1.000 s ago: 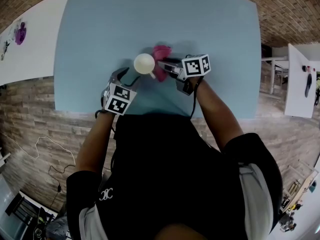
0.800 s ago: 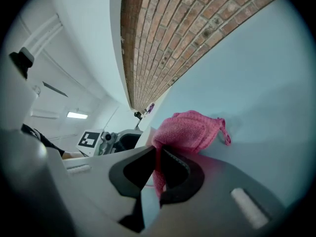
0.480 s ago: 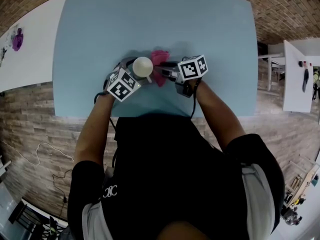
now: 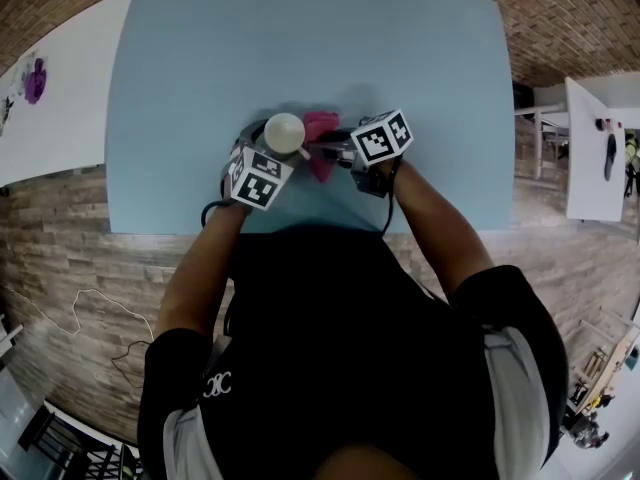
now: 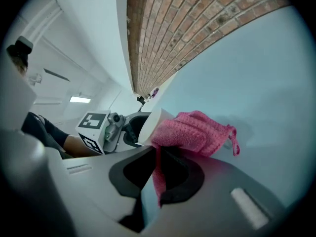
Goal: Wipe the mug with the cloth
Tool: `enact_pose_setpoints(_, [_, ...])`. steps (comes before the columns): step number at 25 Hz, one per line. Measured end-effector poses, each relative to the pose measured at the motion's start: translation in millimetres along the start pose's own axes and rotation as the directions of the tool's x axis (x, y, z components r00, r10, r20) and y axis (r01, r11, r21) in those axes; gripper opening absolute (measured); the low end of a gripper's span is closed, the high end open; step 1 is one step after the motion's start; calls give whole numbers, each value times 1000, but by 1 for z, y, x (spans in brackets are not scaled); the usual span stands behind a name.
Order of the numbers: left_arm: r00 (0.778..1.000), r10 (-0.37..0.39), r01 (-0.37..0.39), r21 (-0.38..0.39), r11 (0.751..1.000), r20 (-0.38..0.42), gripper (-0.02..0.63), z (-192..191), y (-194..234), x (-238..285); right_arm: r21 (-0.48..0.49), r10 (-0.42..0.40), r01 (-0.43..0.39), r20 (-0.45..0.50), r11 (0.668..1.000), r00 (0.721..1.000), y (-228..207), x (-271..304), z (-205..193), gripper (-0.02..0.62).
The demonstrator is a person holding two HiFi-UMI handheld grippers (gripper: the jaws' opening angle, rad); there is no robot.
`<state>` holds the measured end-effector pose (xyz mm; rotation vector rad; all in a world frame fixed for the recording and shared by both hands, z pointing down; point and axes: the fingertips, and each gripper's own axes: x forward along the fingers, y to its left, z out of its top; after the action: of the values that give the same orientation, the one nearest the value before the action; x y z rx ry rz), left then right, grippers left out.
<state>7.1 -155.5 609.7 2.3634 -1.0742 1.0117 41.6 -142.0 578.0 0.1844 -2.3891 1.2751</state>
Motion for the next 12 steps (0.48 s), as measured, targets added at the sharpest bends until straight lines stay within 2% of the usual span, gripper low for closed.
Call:
enact_pose_setpoints(7, [999, 36, -36, -36, 999, -3, 428, 0, 1, 2, -77, 20, -18, 15, 997, 1000, 28, -11, 2, 37])
enact_pose_setpoints(12, [999, 41, -41, -48, 998, -7, 428, 1, 0, 4, -167, -35, 26, -47, 986, 998, 41, -6, -1, 38])
